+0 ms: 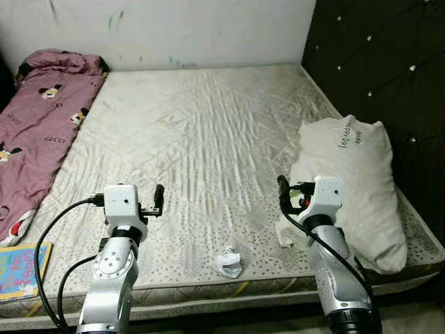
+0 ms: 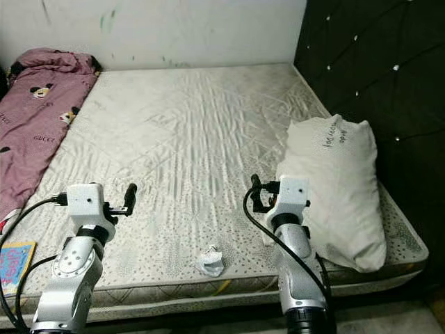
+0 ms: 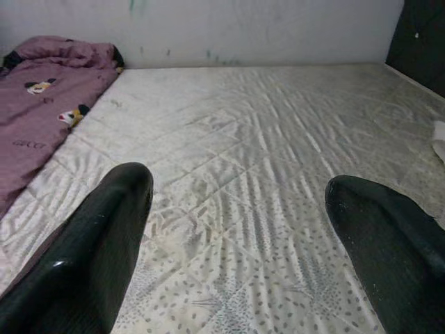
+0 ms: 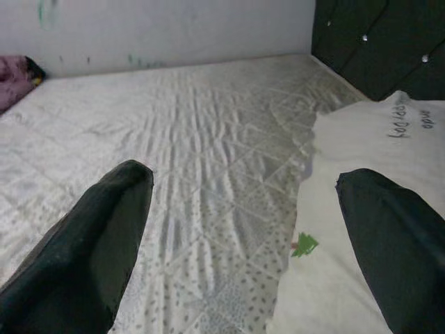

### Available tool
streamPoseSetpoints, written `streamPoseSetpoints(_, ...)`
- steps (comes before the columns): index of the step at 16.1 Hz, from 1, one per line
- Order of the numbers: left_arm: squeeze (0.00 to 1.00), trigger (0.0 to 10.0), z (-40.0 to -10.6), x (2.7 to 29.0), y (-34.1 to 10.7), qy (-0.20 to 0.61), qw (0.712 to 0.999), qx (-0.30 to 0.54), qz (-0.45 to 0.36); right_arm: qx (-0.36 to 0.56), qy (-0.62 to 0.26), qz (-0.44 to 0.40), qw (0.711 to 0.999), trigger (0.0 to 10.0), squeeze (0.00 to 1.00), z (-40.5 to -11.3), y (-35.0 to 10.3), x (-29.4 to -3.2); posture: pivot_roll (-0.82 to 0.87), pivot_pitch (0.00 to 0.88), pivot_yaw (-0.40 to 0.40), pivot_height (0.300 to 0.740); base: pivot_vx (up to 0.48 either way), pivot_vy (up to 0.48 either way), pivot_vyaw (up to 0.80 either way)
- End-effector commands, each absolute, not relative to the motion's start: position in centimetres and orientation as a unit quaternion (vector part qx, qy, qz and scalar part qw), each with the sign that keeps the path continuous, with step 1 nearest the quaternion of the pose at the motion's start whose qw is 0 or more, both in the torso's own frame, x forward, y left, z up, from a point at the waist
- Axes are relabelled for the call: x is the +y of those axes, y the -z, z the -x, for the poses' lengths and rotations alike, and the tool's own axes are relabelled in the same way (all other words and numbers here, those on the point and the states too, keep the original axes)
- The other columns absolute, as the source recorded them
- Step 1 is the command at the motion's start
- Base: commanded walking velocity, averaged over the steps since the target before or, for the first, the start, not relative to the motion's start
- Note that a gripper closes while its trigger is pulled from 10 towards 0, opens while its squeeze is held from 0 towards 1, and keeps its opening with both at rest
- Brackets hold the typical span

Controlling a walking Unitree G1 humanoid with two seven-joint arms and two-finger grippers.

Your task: Clean up the room

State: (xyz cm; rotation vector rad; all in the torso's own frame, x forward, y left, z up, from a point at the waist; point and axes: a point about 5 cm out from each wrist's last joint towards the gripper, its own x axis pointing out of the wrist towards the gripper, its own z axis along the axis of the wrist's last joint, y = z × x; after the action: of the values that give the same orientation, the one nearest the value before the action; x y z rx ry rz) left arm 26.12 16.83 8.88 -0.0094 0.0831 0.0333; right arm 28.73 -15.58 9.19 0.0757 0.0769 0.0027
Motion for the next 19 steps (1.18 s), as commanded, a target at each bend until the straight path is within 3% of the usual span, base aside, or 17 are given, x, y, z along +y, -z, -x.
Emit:
streamPoseSetpoints(1,0.0,10.0,-26.1,17.2,-9.1,-0.023,0.999,0.042,0.008,0.032,-0.011,-0.045,0.998,10.0,0.0,-28.8,-9.8,-15.2,0.02,0.0,0.023,0.74,0.0,0.0,0.0)
streamPoseSetpoints(19,0.0,10.0,-26.6,16.8,-8.6,-0.011,0.998,0.066,0.019,0.039,-0.059,-0.04,0.997,10.0,0.0,-28.4,-9.3,-14.1,0.03,0.0,0.013,0.74,0.0,0.0,0.0)
